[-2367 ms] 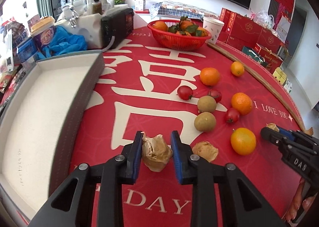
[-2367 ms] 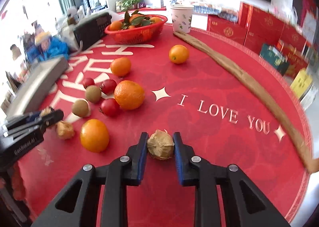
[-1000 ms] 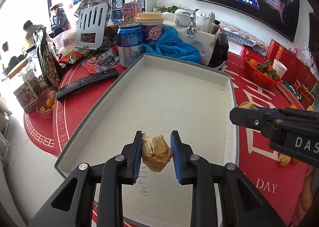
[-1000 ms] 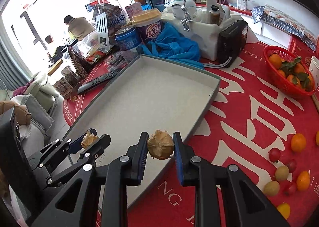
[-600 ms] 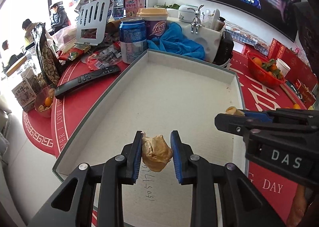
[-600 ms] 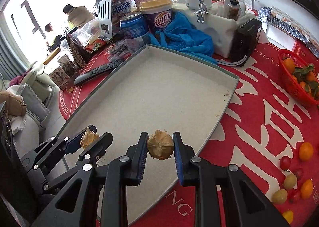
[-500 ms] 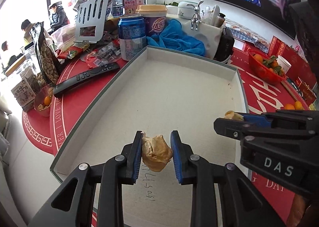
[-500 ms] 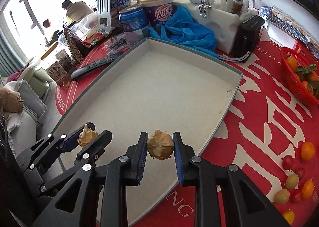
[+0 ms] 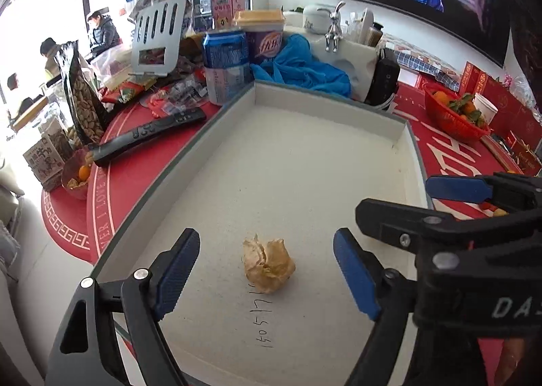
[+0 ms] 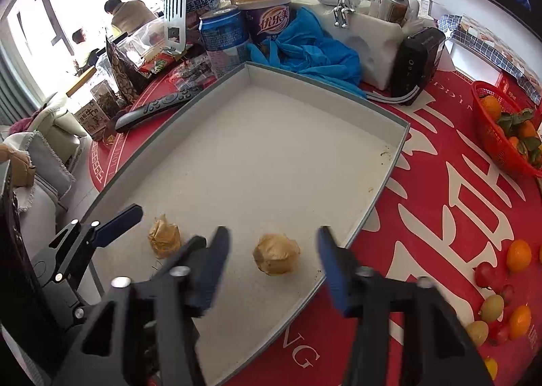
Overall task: Organize fruits
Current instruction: 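Open the left gripper over the tray while the right gripper releases its fruit, then move the left gripper to a round beige fruit beside the kiwis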
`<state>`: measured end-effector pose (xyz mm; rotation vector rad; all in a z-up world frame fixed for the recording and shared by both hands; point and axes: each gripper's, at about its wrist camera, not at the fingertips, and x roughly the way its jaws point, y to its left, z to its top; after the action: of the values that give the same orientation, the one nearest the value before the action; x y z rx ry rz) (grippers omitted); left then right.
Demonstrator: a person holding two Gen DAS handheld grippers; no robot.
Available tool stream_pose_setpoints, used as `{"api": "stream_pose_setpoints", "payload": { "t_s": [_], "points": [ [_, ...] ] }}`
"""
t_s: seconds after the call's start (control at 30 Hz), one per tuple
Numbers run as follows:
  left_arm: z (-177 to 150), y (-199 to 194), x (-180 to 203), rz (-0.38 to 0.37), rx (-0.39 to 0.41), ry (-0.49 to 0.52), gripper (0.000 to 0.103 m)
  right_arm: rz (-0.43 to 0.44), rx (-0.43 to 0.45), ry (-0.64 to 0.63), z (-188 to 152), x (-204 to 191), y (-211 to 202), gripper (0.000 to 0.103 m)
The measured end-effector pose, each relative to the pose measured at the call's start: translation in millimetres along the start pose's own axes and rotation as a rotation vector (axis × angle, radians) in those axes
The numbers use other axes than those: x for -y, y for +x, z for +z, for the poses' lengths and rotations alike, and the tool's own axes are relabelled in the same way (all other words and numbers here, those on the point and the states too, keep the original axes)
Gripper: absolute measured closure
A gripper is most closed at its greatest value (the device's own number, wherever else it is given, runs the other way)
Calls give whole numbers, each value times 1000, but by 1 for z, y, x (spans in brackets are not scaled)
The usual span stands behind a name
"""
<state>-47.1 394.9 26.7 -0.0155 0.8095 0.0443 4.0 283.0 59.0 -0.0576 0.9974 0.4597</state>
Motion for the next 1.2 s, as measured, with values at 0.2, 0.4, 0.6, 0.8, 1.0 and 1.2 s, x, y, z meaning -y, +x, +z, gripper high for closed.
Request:
{"api": "stream_pose_setpoints", "payload": {
  "t_s": [0.2, 0.4, 0.6, 0.8, 1.0, 1.2],
  "points": [
    [9, -26, 9, -13, 58, 30, 16, 4, 105, 19, 3, 4, -34, 2],
    [14, -60, 46, -88, 124, 79, 14, -24, 220, 87, -13, 38, -84, 0],
    [9, -74, 102, -162, 112, 163, 13, -43, 253, 260, -51, 112, -125, 0],
    [-7, -56, 151, -190, 22, 232, 13, -180, 272, 495, -112, 206, -151, 0],
    [-31, -33, 190, -186, -53, 324, 13, -306, 204, 666, -166, 273, -142, 0],
    [-41, -20, 211, -184, -71, 379, 13, -357, 121, 646, -175, 277, -128, 0]
  ]
}}
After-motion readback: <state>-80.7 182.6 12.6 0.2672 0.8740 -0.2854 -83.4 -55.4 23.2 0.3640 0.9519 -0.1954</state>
